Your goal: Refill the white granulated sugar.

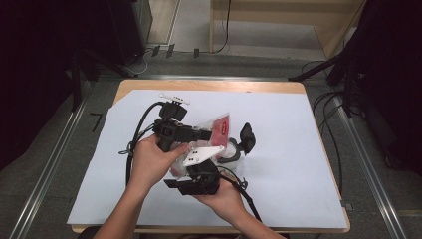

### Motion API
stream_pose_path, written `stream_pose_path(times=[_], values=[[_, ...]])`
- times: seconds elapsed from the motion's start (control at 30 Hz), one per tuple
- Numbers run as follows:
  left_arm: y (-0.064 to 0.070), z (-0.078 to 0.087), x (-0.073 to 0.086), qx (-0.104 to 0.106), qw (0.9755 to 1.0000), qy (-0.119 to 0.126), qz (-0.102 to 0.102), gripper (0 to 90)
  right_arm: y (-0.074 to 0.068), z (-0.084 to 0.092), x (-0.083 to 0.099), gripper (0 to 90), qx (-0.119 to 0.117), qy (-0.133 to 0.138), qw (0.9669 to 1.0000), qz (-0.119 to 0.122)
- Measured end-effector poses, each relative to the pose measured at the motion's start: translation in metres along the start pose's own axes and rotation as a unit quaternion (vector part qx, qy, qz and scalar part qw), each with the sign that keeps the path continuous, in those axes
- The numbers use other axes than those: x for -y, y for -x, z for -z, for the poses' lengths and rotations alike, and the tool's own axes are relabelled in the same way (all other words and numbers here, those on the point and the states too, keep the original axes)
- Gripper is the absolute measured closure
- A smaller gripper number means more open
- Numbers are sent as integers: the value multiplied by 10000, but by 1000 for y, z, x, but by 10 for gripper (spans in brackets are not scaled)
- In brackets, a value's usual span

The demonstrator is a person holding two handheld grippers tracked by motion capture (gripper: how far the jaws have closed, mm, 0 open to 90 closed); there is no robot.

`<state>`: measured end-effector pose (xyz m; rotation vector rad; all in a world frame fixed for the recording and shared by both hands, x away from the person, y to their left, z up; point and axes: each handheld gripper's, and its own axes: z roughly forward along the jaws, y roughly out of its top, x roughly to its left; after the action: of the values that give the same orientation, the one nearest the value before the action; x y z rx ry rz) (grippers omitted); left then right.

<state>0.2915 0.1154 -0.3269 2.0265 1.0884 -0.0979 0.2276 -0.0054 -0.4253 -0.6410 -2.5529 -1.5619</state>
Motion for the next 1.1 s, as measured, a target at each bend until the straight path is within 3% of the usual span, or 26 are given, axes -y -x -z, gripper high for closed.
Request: stream_pose_path(times=[1.1], values=[[-1,0,0,7,10000,-26,6,735,-1,0,1,636,19,35,10000,-1]])
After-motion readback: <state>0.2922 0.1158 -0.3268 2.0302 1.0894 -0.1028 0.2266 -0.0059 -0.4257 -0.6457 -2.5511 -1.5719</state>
